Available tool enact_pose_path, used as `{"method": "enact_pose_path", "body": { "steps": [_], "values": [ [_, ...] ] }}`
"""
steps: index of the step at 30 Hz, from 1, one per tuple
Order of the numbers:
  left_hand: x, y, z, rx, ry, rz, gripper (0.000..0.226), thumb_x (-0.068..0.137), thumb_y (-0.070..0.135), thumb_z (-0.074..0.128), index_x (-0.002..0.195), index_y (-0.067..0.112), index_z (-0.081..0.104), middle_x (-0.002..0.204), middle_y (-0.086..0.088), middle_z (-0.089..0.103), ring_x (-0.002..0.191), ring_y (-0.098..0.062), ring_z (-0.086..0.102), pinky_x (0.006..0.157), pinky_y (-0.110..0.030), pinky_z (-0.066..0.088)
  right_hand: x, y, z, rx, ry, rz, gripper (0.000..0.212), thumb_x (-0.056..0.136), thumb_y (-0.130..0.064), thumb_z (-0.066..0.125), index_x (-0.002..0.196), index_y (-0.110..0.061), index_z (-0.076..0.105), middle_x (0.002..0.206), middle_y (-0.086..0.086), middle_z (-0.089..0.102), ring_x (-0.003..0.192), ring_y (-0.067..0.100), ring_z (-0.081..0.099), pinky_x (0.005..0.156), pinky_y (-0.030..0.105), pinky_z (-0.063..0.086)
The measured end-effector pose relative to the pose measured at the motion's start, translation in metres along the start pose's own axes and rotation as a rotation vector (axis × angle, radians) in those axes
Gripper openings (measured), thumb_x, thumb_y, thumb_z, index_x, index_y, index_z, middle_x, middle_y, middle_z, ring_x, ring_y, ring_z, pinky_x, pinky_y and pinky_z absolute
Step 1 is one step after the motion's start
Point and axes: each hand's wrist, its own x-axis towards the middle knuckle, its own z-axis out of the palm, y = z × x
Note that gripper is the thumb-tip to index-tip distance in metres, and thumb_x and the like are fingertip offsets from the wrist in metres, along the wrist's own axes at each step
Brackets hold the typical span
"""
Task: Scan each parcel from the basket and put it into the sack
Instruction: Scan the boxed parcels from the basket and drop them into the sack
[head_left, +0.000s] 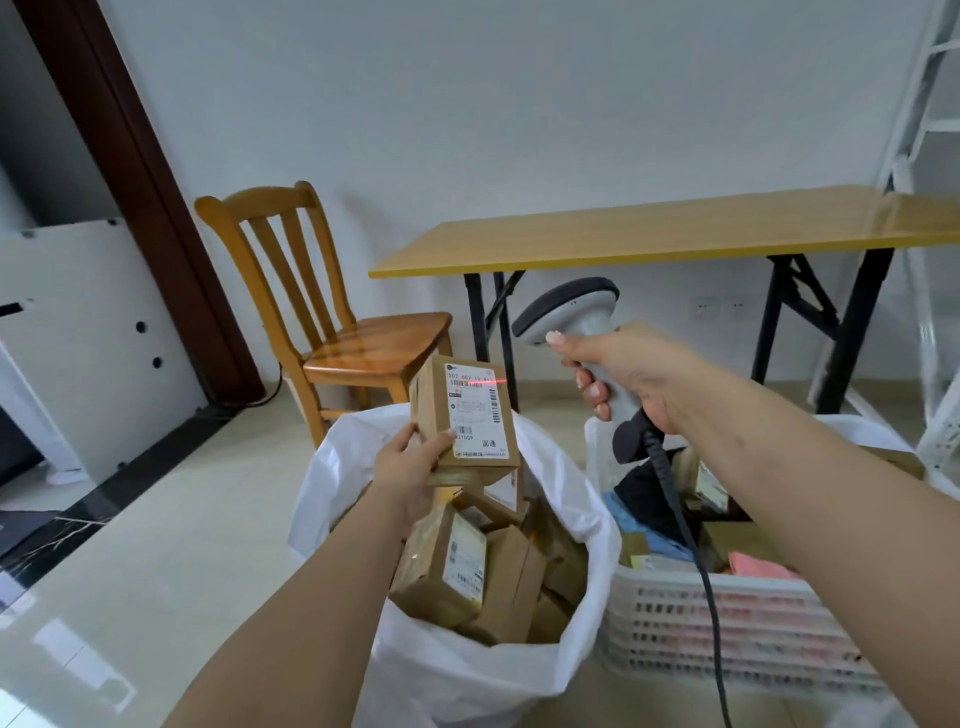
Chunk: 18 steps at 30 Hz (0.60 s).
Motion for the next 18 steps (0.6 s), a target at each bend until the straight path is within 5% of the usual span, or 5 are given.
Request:
{"method": "enact_pose_path", "body": {
  "steps": [18],
  "values": [
    [0.009, -0.016, -0.019, 0.013, 0.070, -0.012, 0.076, 0.077, 0.037, 0.081, 0.142, 0.031, 0.044, 0.117, -0.003, 0.067, 0.102, -0.024, 0.069, 0.092, -0.051, 0.055, 0.008, 0.004, 0.016, 0.107, -0.031, 0.093, 0.028, 0.088, -0.035, 0.070, 0.082, -0.011, 0.056, 0.055, -0.004, 0.047, 0.041, 0.006, 0.039, 0.037, 0.018, 0.038]
  ]
}}
